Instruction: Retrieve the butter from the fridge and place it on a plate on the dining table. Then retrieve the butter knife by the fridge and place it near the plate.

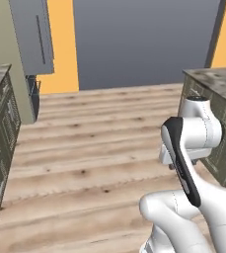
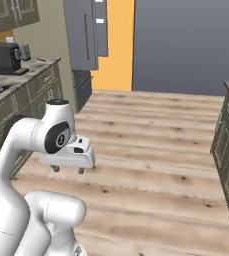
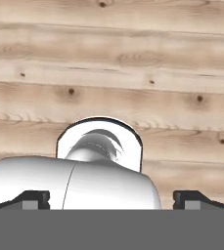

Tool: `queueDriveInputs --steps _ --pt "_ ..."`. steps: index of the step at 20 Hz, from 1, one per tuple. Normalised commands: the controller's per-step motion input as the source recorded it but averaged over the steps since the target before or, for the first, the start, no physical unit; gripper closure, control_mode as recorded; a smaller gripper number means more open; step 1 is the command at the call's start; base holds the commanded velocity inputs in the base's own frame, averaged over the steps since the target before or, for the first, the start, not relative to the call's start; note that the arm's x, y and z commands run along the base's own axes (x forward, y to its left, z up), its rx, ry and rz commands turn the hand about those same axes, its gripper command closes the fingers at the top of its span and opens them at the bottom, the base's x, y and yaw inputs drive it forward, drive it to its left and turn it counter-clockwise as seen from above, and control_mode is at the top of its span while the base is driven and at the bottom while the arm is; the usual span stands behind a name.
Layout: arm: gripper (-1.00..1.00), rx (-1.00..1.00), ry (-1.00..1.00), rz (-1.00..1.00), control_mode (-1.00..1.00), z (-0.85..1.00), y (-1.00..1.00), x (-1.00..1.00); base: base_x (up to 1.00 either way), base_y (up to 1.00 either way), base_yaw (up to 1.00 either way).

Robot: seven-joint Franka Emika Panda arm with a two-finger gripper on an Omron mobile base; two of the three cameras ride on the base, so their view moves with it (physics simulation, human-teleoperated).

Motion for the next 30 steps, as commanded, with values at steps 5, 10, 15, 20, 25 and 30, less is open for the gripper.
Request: queueDriveInputs --steps 5,10,15,20,25,30 --pt "-1.00 0.00 0.00 0.00 1.00 0.00 0.00 0.00 1.00 0.32 -0.12" --pt "-1.00 0.00 0.00 0.00 1.00 0.00 0.00 0.00 1.00 0.18 0.01" --pt "-1.00 0.00 0.00 0.00 1.00 0.00 0.00 0.00 1.00 0.10 0.19" --pt "-1.00 0.00 0.00 0.00 1.00 0.00 0.00 0.00 1.00 0.14 0.36" --pt "-1.00 0.00 0.00 0.00 1.00 0.00 0.00 0.00 1.00 0.00 0.46" --pt "-1.00 0.00 0.00 0.00 1.00 0.00 0.00 0.00 1.00 0.00 0.53"
